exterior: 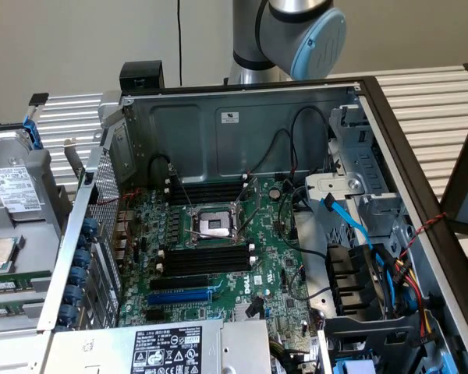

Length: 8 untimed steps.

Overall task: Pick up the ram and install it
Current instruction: 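Pick up the ram and move it above insertion slot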

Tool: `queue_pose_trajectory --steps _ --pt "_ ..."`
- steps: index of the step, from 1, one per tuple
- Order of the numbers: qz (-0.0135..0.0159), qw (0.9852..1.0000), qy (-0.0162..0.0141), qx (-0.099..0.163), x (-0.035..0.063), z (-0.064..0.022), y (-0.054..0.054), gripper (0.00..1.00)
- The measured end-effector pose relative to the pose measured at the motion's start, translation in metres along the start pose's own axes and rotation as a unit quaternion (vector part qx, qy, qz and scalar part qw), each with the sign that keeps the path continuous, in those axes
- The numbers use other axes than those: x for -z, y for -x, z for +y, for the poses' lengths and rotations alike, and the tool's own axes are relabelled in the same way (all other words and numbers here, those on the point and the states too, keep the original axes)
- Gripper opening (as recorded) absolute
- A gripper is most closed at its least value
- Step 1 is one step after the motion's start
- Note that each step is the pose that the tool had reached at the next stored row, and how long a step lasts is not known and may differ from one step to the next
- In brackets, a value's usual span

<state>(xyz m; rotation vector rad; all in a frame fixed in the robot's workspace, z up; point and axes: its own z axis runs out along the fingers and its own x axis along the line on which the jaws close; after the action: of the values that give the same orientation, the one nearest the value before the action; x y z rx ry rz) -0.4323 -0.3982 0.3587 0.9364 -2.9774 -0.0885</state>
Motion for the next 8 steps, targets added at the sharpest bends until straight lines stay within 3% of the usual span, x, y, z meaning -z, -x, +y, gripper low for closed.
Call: queue_pose_trajectory --steps 4,6,8 --pt "0.0021 0.9994 0.0000 0.036 -0.0048 -0.0002 0.0000 0.11" --pt "0.0032 0.9985 -0.0001 0.054 -0.0073 -0.0004 0.0000 0.24" --pt "0.0044 0.9974 -0.0001 0.073 -0.0097 -0.0006 0.0000 0.30"
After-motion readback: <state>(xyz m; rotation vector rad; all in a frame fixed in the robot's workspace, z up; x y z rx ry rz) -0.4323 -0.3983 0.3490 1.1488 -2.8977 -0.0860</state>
